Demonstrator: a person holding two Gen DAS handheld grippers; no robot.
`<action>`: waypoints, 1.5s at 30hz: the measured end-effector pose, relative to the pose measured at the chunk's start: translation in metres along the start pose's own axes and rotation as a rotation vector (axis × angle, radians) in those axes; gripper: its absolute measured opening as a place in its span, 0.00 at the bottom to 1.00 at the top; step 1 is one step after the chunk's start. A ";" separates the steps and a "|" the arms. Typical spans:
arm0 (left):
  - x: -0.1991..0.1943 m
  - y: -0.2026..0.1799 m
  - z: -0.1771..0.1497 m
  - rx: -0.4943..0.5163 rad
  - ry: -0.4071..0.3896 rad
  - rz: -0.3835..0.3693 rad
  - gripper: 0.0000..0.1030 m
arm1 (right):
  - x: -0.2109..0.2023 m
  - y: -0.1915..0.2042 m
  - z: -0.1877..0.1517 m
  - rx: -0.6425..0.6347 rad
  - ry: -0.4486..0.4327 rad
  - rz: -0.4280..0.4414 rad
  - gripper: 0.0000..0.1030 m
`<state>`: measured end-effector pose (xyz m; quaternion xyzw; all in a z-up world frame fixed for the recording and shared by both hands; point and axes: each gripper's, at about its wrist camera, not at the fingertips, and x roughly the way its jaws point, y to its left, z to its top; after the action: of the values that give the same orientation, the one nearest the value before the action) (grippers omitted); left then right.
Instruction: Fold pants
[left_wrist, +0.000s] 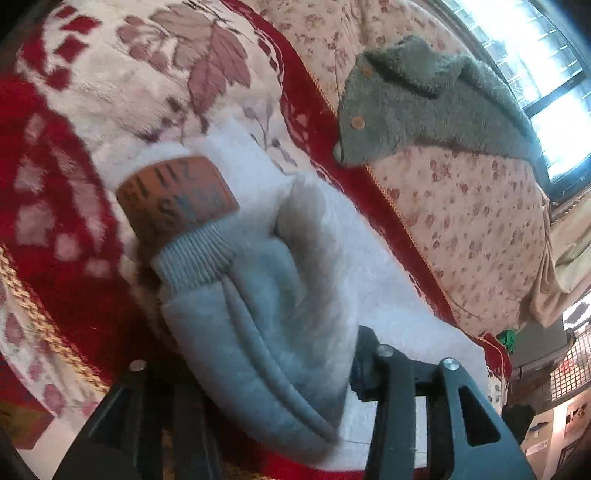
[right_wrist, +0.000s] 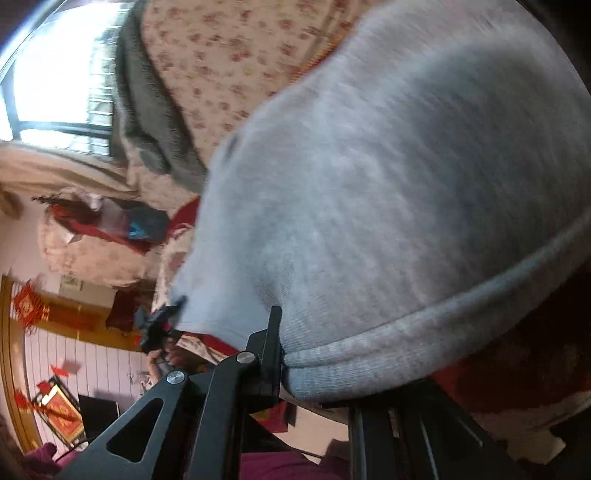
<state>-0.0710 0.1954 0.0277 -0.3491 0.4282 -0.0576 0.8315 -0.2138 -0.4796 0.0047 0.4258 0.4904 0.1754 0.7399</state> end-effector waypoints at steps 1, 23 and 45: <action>-0.002 -0.001 0.001 0.008 0.005 0.010 0.43 | 0.000 0.004 0.000 -0.024 0.010 -0.035 0.19; -0.039 -0.061 0.009 0.324 -0.209 0.522 0.78 | -0.086 0.101 0.002 -0.472 0.155 -0.251 0.67; 0.199 -0.377 -0.101 0.836 0.369 -0.124 0.84 | 0.017 0.034 0.099 -0.603 -0.142 -0.493 0.76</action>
<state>0.0543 -0.2200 0.0917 0.0074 0.4876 -0.3361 0.8057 -0.1141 -0.4941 0.0376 0.0699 0.4520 0.0986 0.8838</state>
